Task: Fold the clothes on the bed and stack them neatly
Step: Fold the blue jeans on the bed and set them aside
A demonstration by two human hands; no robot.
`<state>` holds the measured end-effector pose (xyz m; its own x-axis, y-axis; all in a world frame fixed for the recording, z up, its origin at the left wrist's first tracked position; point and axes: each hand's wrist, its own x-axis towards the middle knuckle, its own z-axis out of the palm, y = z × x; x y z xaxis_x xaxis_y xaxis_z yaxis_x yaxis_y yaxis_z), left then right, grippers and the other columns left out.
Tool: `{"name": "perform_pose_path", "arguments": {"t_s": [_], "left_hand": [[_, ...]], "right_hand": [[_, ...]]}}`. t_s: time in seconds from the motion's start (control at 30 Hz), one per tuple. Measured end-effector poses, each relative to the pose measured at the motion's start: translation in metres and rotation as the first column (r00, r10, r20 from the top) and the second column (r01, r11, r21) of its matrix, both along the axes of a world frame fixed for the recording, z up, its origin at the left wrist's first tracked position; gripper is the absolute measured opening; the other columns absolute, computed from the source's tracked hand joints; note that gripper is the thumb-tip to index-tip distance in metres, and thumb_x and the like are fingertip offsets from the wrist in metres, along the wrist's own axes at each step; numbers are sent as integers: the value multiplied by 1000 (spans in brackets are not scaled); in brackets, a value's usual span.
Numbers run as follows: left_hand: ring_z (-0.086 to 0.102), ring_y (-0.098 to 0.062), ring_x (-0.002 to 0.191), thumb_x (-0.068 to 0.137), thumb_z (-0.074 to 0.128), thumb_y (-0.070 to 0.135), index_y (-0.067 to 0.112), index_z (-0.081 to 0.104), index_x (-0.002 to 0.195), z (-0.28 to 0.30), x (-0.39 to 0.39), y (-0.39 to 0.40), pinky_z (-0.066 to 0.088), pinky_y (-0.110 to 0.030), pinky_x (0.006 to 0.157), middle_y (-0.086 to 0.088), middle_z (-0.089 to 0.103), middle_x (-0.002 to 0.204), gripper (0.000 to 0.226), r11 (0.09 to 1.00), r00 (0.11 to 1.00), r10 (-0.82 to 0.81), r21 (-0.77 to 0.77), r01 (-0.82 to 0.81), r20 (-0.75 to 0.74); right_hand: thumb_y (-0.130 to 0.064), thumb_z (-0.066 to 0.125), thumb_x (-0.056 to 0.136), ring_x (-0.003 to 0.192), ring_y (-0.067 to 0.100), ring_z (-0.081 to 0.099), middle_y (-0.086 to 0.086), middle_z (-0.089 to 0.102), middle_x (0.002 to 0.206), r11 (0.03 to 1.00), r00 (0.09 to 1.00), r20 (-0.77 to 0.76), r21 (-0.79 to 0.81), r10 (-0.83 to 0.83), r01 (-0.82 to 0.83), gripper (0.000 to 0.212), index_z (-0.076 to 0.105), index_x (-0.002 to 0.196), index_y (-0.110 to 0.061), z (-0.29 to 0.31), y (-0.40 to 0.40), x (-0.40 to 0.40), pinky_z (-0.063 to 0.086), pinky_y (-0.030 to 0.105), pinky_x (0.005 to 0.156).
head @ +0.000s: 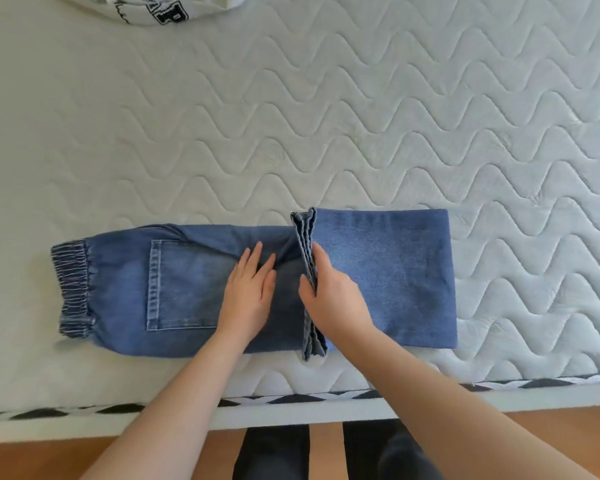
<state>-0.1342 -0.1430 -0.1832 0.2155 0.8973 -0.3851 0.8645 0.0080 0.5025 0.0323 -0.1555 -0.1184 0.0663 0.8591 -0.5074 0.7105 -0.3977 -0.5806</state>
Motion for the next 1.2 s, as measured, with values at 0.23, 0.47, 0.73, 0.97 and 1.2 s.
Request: {"name": "perform_pose_path", "arguments": {"t_s": [0.23,0.47,0.73,0.97,1.2], "left_hand": [[48,18,113,105,36,39,33,68,117,21,-17,11,32,4,87,31,59,119,35,851,775,524,-249,-461,354],[64,-2,87,98,54,34,31,67,98,14,-15,7,47,-10,75,13,69,94,13,824,787,559,-276,-494,261],[64,-26,91,83,71,52,14,63,101,15,20,0,52,-39,77,-1,70,90,43,826,867,499,-312,-470,16],[66,-23,87,82,77,30,18,61,102,18,25,-12,49,-33,74,3,71,90,28,808,834,550,-272,-523,29],[65,-11,81,84,74,16,20,64,101,21,18,-19,53,-30,79,9,68,87,21,809,794,569,-319,-494,214]], "right_hand": [[-38,37,102,104,29,57,4,53,124,978,974,130,-121,185,-169,62,10,156,-24,-22,-11,-42,42,36,70],[-16,40,103,118,22,50,2,55,130,994,993,-41,17,110,-109,43,43,146,-18,-30,-24,-18,41,32,94],[-6,40,101,142,25,31,3,38,154,973,982,73,139,174,-183,48,40,149,-14,-37,5,11,27,41,116],[-21,40,104,148,21,21,-1,36,156,942,960,134,203,244,-268,47,35,151,-22,-43,67,2,5,38,120],[-32,58,97,118,25,53,4,59,124,830,823,113,-92,557,-550,32,61,128,-27,-39,130,-8,36,41,104]]}}
